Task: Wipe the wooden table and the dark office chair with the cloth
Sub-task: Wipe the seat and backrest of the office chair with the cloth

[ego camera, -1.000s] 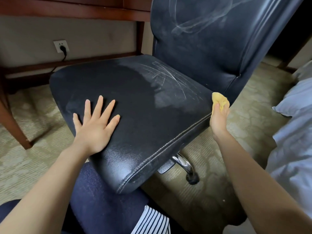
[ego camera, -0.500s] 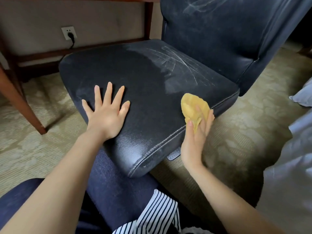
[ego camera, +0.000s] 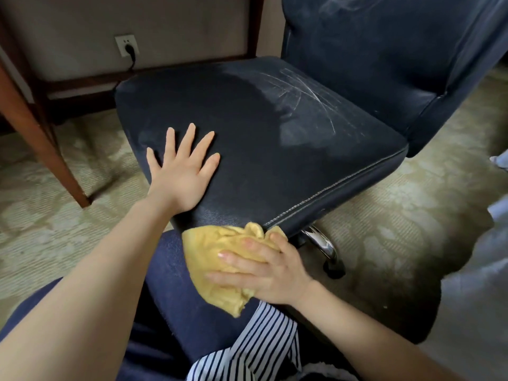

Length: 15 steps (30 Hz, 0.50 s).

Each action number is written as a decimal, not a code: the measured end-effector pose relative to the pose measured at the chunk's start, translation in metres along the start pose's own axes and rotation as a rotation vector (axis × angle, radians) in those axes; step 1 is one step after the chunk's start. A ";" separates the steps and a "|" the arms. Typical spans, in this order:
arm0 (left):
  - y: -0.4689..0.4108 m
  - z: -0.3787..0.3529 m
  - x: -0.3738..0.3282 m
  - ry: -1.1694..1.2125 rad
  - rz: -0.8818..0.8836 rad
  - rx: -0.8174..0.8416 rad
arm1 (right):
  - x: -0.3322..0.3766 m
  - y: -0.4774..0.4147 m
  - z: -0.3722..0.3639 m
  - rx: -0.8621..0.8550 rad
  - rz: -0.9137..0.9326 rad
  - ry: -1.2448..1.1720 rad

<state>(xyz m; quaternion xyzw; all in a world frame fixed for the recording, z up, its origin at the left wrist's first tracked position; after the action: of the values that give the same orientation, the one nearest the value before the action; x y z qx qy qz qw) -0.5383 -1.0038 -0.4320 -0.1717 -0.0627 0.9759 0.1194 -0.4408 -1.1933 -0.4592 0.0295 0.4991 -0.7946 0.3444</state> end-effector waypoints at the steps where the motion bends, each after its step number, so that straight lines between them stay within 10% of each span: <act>1: 0.000 0.000 0.000 0.009 -0.002 0.003 | -0.011 0.006 0.001 0.004 -0.012 -0.012; 10: 0.000 0.000 0.001 0.029 -0.001 0.002 | -0.205 0.066 0.013 0.121 -0.881 -0.471; 15: -0.001 -0.001 0.002 0.032 0.003 0.002 | -0.276 0.081 0.002 0.313 -1.148 -0.342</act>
<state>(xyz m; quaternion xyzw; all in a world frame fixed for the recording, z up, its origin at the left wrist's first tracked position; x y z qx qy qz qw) -0.5398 -1.0026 -0.4331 -0.1872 -0.0596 0.9733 0.1190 -0.1834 -1.0740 -0.4134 -0.3214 0.2505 -0.9104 -0.0716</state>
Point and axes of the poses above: each hand's wrist, its own y-axis away from the middle knuckle, its own z-axis out of the back of the hand, x = y × z, the point moved 9 cm from there along -y, towards the middle knuckle, and after that the axes turned 4 degrees about -y, right-handed, at the moved point
